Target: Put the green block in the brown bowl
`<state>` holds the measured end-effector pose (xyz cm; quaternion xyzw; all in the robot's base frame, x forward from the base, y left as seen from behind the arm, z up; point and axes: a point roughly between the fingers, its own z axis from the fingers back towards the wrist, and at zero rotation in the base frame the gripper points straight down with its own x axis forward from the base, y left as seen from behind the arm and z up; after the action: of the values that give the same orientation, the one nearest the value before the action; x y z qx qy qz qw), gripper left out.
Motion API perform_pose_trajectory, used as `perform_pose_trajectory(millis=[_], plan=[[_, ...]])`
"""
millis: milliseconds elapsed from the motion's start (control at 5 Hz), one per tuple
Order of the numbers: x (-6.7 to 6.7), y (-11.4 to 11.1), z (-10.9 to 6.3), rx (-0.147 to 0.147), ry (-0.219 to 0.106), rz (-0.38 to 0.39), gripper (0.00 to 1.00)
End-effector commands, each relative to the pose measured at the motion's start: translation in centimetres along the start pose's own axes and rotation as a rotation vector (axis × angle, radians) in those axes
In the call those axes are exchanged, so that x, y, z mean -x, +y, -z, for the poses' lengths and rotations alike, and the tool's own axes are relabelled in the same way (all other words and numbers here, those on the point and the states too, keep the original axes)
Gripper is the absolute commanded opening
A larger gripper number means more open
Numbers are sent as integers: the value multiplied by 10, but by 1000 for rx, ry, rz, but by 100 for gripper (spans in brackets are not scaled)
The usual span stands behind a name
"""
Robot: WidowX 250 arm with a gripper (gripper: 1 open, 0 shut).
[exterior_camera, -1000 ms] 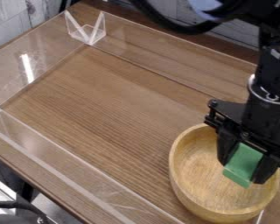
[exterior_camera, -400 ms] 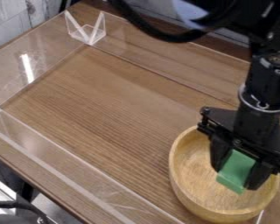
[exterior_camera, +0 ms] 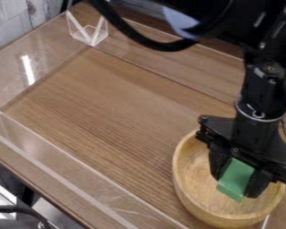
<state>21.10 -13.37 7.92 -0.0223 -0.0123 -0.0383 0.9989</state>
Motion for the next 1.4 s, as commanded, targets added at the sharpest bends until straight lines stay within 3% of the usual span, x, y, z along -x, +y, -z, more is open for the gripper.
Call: perform_pose_trajectory(millis=[0, 1200], plan=[[-6, 1, -13, 36, -64, -12, 0], [-1, 7, -5, 61, -49, -34, 0]])
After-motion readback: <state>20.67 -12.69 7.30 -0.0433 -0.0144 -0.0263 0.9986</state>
